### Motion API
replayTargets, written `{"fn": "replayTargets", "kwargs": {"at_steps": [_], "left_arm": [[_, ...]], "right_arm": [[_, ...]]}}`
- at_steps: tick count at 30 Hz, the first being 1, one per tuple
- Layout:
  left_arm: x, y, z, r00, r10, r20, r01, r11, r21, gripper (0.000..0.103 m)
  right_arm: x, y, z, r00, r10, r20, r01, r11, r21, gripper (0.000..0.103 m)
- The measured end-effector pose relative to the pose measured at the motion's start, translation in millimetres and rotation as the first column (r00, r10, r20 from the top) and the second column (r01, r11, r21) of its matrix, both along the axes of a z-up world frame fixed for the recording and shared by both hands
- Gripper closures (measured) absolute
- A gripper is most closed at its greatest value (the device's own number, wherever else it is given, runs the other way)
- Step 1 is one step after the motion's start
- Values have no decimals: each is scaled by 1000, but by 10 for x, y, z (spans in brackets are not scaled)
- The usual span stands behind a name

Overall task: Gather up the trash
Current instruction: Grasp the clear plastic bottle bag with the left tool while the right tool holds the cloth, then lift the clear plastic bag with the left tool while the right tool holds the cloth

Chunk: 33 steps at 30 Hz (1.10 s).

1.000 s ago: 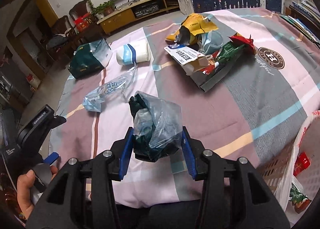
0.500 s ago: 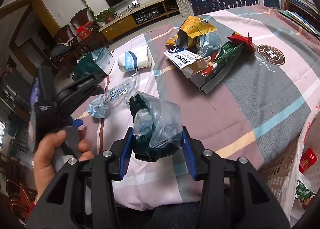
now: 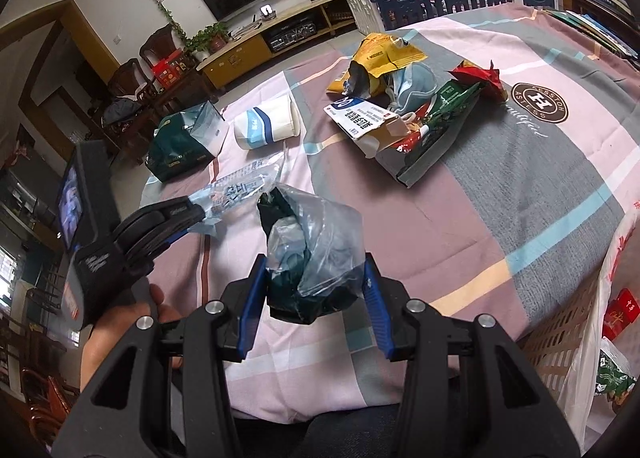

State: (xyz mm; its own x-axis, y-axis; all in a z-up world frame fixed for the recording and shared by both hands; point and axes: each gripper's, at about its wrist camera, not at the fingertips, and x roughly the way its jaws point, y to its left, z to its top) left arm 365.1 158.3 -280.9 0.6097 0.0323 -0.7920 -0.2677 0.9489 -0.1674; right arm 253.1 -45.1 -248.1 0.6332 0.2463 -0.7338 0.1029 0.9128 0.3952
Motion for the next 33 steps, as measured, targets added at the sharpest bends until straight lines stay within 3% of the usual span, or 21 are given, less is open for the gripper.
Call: {"fn": "replayTargets", "kwargs": {"at_steps": [9, 12, 14, 16, 21, 33], "left_arm": [[-472, 271, 327, 984, 121, 129, -120, 993, -14, 87], [-723, 373, 424, 970, 177, 165, -182, 983, 15, 87], [-879, 482, 454, 960, 197, 198, -185, 980, -76, 87], [-938, 596, 413, 958, 220, 184, -194, 969, -150, 87], [-843, 719, 243, 970, 226, 88, -202, 955, -217, 87], [-761, 666, 157, 974, 223, 29, -214, 959, -183, 86]], "right_arm": [[7, 9, -5, 1000, 0, -5, 0, 1000, -3, 57], [8, 10, -4, 1000, -2, -6, 2, 1000, -4, 57], [13, 14, -5, 1000, 1, -7, -1, 1000, -6, 57], [15, 19, -6, 1000, 3, -9, -4, 1000, -9, 57], [20, 30, -8, 1000, 3, -12, -4, 1000, -11, 57], [28, 34, -20, 1000, 1, -16, -1, 1000, -14, 57]]}}
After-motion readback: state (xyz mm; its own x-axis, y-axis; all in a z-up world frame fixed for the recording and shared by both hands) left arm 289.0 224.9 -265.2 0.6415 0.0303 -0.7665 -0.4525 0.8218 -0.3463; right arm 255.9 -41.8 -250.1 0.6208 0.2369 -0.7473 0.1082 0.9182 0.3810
